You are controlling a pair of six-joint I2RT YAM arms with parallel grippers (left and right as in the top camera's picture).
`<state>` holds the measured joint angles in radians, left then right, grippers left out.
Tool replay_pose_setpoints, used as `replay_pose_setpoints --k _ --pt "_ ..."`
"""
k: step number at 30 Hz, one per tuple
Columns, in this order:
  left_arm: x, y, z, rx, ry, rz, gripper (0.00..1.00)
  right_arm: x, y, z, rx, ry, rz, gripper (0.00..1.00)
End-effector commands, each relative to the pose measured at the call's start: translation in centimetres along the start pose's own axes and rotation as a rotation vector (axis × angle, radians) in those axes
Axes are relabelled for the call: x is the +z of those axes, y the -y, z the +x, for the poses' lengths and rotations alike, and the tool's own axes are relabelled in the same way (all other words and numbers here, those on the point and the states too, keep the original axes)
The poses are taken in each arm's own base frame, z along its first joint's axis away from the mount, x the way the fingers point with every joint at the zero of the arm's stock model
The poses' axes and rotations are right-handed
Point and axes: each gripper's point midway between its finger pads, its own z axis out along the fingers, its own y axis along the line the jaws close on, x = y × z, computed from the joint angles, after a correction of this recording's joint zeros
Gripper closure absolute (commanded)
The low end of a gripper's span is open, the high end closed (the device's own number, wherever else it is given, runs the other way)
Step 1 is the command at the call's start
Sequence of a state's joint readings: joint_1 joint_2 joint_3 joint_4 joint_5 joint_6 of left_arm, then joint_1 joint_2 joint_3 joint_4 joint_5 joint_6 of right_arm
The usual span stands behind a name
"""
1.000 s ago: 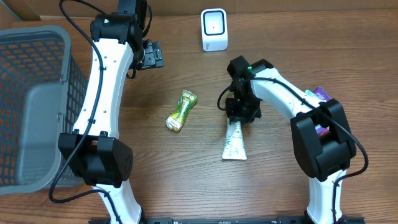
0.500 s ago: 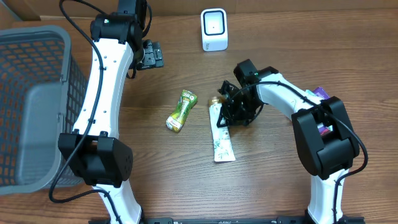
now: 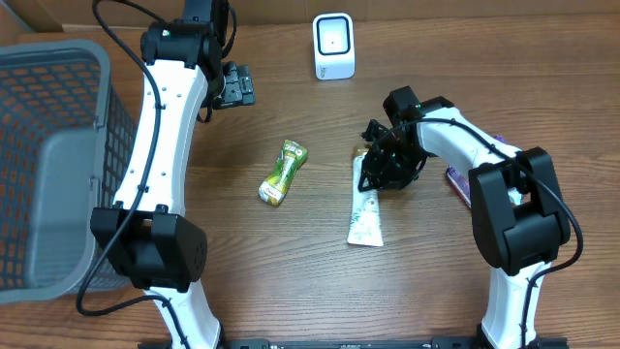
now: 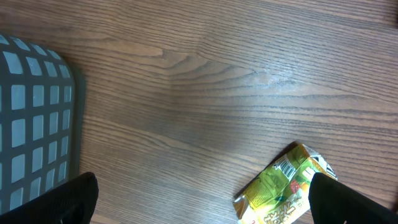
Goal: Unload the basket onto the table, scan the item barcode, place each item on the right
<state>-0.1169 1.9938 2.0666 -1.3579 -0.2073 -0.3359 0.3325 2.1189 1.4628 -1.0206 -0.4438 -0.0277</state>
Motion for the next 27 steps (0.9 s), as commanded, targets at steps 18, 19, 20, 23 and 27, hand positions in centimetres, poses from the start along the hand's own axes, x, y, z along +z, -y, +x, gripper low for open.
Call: replay_pose_setpoints --k 18,19,20,23,27 --pt "-1.2 -0.2 -0.5 0.001 0.036 0.003 0.01 -6.9 -1.3 -2.0 0.036 0.092 0.511 0.63" --pt "-1.2 -0.2 -0.5 0.001 0.036 0.003 0.00 -6.7 -1.7 -1.7 0.042 0.096 0.540 0.62" --pt "-1.2 -0.2 -0.5 0.001 0.036 0.003 0.00 -6.5 -2.1 -1.6 0.045 0.103 0.568 0.62" --pt "-1.2 -0.2 -0.5 0.001 0.036 0.003 0.00 -6.2 -2.9 -1.2 0.035 0.134 0.668 0.57" --pt "-1.2 -0.2 -0.5 0.001 0.036 0.003 0.00 -5.2 -3.5 0.0 -0.018 0.138 0.794 0.46"
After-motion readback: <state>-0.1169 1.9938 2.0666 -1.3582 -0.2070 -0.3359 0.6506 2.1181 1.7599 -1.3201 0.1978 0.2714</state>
